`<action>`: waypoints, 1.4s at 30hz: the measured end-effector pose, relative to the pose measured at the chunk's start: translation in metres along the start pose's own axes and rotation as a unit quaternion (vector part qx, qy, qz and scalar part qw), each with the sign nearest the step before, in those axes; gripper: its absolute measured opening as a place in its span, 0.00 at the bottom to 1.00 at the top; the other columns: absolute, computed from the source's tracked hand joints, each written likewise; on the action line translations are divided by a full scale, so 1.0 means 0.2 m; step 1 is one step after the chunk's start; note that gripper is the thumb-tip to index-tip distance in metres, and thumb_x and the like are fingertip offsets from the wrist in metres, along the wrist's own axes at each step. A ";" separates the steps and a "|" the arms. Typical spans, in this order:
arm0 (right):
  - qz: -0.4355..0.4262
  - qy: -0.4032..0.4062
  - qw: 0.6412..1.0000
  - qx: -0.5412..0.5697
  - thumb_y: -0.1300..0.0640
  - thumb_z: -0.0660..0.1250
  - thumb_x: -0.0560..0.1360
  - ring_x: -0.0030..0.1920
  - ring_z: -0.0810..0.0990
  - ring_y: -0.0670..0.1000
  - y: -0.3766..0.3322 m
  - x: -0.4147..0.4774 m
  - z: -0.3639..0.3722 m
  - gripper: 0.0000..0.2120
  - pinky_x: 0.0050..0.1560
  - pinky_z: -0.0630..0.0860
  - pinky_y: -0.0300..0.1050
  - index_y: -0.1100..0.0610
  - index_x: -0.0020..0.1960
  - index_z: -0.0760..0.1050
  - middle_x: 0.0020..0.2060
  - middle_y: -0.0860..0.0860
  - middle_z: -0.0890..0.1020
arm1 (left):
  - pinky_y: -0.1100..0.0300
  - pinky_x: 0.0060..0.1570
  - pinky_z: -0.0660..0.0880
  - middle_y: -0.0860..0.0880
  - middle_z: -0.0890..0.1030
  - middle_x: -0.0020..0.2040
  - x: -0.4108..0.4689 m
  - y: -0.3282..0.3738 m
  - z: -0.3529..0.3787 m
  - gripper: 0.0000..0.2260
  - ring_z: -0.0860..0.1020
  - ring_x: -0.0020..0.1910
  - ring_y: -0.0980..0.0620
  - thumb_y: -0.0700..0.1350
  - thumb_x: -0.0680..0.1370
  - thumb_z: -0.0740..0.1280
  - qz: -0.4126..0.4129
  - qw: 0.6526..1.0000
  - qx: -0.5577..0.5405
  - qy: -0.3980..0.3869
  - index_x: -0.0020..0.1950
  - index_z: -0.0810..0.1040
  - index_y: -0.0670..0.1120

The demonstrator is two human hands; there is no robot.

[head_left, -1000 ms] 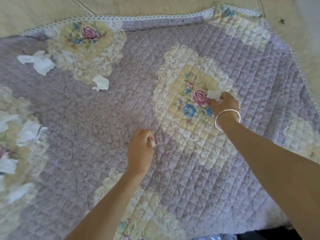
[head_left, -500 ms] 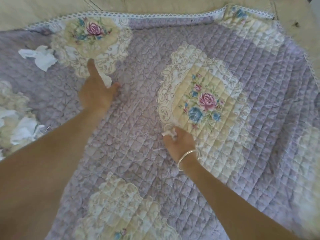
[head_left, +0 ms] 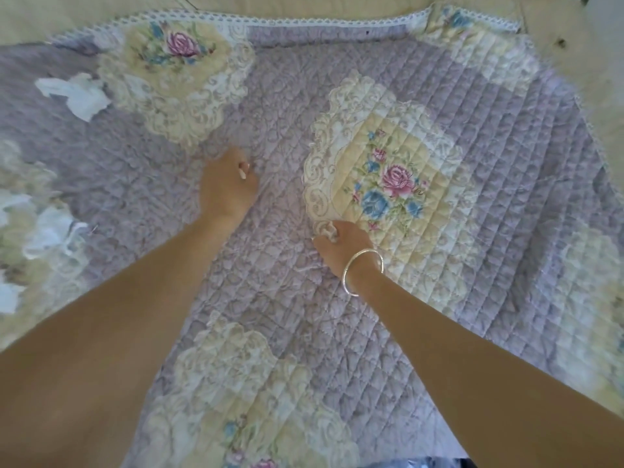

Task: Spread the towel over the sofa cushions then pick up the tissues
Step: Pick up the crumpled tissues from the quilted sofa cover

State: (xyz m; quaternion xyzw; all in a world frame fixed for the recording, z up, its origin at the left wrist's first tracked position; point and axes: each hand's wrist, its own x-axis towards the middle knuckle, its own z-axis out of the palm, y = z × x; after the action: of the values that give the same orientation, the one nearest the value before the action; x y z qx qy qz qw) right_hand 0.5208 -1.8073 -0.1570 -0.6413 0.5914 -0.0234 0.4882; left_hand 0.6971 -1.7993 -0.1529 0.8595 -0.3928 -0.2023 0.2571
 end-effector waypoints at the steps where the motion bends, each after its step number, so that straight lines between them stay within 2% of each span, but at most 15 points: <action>1: 0.001 0.004 1.000 0.004 0.59 0.62 0.73 0.26 0.67 0.49 -0.01 -0.01 -0.01 0.17 0.27 0.65 0.39 0.52 0.27 0.63 0.26 0.48 0.69 | 0.61 0.27 0.59 0.54 0.66 0.31 -0.04 0.02 0.00 0.13 0.68 0.35 0.50 0.36 0.75 0.61 0.003 1.000 -0.025 -0.002 0.34 0.63 0.48; 4: 0.011 0.015 1.000 0.016 0.58 0.62 0.73 0.27 0.66 0.50 -0.01 -0.08 -0.04 0.12 0.27 0.63 0.39 0.56 0.32 0.66 0.27 0.48 0.67 | 0.62 0.30 0.64 0.51 0.70 0.40 -0.18 0.08 -0.01 0.06 0.69 0.36 0.51 0.35 0.75 0.61 0.028 0.997 -0.074 -0.012 0.48 0.68 0.44; 7: 0.019 0.040 0.999 0.030 0.60 0.62 0.72 0.26 0.62 0.50 0.02 -0.19 -0.06 0.18 0.27 0.59 0.40 0.54 0.28 0.59 0.26 0.49 0.63 | 0.56 0.39 0.70 0.44 0.73 0.49 -0.34 0.11 -0.01 0.07 0.72 0.43 0.47 0.35 0.77 0.59 0.059 0.995 -0.067 -0.052 0.54 0.71 0.39; 9: 0.020 0.057 0.998 0.028 0.60 0.62 0.73 0.25 0.60 0.49 0.05 -0.27 -0.08 0.20 0.26 0.58 0.40 0.53 0.27 0.57 0.25 0.49 0.62 | 0.48 0.44 0.77 0.41 0.77 0.52 -0.45 0.13 -0.01 0.07 0.76 0.44 0.45 0.35 0.78 0.57 0.050 0.991 -0.090 -0.087 0.52 0.73 0.39; 11: 0.027 0.072 0.997 0.029 0.61 0.62 0.73 0.25 0.59 0.48 0.09 -0.38 -0.10 0.20 0.25 0.58 0.39 0.53 0.26 0.57 0.24 0.48 0.61 | 0.48 0.43 0.79 0.41 0.79 0.51 -0.59 0.14 0.00 0.09 0.78 0.40 0.46 0.34 0.78 0.55 0.025 0.984 -0.137 -0.114 0.50 0.75 0.40; 16: 0.035 0.110 0.992 0.060 0.63 0.60 0.72 0.25 0.56 0.49 0.22 -0.73 -0.13 0.21 0.25 0.55 0.39 0.54 0.26 0.54 0.25 0.49 0.58 | 0.61 0.36 0.70 0.46 0.77 0.43 -0.99 0.18 0.01 0.11 0.75 0.36 0.49 0.39 0.80 0.56 0.062 0.985 -0.110 -0.120 0.53 0.76 0.38; 18: 0.050 0.122 0.988 0.075 0.63 0.60 0.72 0.27 0.59 0.50 0.30 -0.90 -0.14 0.16 0.28 0.58 0.40 0.58 0.27 0.60 0.26 0.50 0.61 | 0.64 0.34 0.63 0.45 0.75 0.39 -1.19 0.19 0.02 0.12 0.74 0.37 0.48 0.42 0.81 0.57 0.093 0.982 -0.091 -0.138 0.51 0.76 0.36; 24: 0.115 0.110 0.985 0.068 0.64 0.60 0.71 0.26 0.55 0.49 0.59 -1.22 -0.10 0.20 0.27 0.54 0.41 0.54 0.26 0.53 0.24 0.50 0.57 | 0.63 0.32 0.59 0.44 0.76 0.38 -1.65 0.18 0.11 0.09 0.72 0.38 0.50 0.44 0.79 0.60 0.048 0.975 -0.121 -0.183 0.41 0.73 0.42; 28: 0.189 0.056 0.980 0.019 0.62 0.59 0.73 0.27 0.59 0.51 0.92 -1.37 -0.01 0.18 0.28 0.58 0.44 0.55 0.28 0.57 0.25 0.51 0.62 | 0.60 0.35 0.63 0.40 0.79 0.41 -1.94 0.11 0.31 0.10 0.74 0.39 0.47 0.44 0.80 0.59 0.013 0.961 -0.117 -0.252 0.41 0.71 0.42; 31: 0.238 0.008 0.971 -0.018 0.58 0.59 0.77 0.35 0.72 0.53 1.23 -1.41 0.09 0.11 0.37 0.69 0.48 0.58 0.36 0.66 0.32 0.55 0.72 | 0.57 0.38 0.65 0.40 0.79 0.43 -2.11 0.02 0.50 0.11 0.75 0.41 0.46 0.45 0.80 0.57 -0.025 0.953 -0.118 -0.279 0.43 0.73 0.41; 34: 0.273 -0.010 0.962 0.009 0.56 0.62 0.76 0.43 0.76 0.56 1.56 -1.37 0.22 0.06 0.45 0.71 0.48 0.57 0.43 0.68 0.37 0.56 0.74 | 0.59 0.39 0.65 0.43 0.78 0.43 -2.22 -0.10 0.73 0.11 0.74 0.41 0.48 0.46 0.80 0.56 -0.044 0.950 -0.096 -0.292 0.45 0.74 0.42; 36: 0.296 -0.031 0.954 0.036 0.55 0.64 0.75 0.47 0.77 0.57 1.72 -1.32 0.29 0.07 0.51 0.74 0.52 0.59 0.42 0.70 0.40 0.57 0.77 | 0.58 0.43 0.69 0.45 0.79 0.45 -2.26 -0.17 0.87 0.12 0.76 0.43 0.48 0.46 0.81 0.56 -0.050 0.950 -0.081 -0.296 0.50 0.76 0.41; 38: 0.318 -0.072 0.944 0.058 0.53 0.65 0.74 0.52 0.78 0.58 1.87 -1.28 0.37 0.12 0.59 0.75 0.55 0.60 0.53 0.73 0.52 0.60 0.79 | 0.55 0.49 0.71 0.43 0.80 0.49 -2.32 -0.25 1.02 0.12 0.78 0.47 0.45 0.45 0.80 0.56 -0.078 0.948 -0.076 -0.298 0.51 0.77 0.40; 40: 0.319 -0.091 0.941 0.059 0.49 0.64 0.75 0.55 0.77 0.58 1.92 -1.27 0.40 0.22 0.56 0.74 0.50 0.57 0.65 0.67 0.63 0.59 0.75 | 0.55 0.50 0.71 0.42 0.81 0.49 -2.35 -0.31 1.11 0.11 0.79 0.49 0.44 0.45 0.79 0.57 -0.113 0.946 -0.084 -0.291 0.50 0.77 0.41; 42: 0.312 -0.080 0.943 0.079 0.49 0.63 0.76 0.52 0.77 0.55 1.95 -1.27 0.41 0.22 0.51 0.75 0.48 0.55 0.68 0.66 0.65 0.56 0.73 | 0.59 0.48 0.69 0.43 0.81 0.51 -2.39 -0.34 1.17 0.10 0.78 0.52 0.45 0.45 0.79 0.59 -0.134 0.945 -0.081 -0.287 0.52 0.77 0.42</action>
State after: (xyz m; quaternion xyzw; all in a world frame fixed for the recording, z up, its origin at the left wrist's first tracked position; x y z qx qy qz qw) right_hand 0.2086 -1.4911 -0.3162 -0.3837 0.7174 0.1353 0.5655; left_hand 0.3152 -1.4547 -0.3078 0.7858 -0.3134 -0.5045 0.1728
